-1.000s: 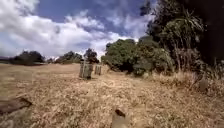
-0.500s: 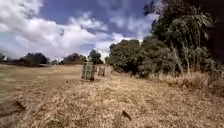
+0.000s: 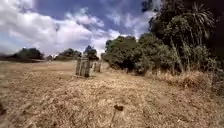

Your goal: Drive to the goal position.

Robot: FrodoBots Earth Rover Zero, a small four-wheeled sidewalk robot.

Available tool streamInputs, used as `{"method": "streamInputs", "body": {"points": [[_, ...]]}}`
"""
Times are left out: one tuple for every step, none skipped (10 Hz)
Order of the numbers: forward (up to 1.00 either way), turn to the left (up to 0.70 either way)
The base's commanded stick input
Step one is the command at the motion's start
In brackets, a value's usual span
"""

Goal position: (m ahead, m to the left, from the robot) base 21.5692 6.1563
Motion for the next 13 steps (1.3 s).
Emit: {"method": "streamInputs", "body": {"points": [[0.7, 0.0], [0.7, 0.0], [0.7, -0.09], [0.7, -0.31], [0.7, -0.35], [0.7, -0.28], [0.7, -0.08], [0.7, 0.0], [0.7, 0.0], [0.7, 0.0], [0.7, 0.0], [0.7, 0.0], [0.7, -0.08]]}}
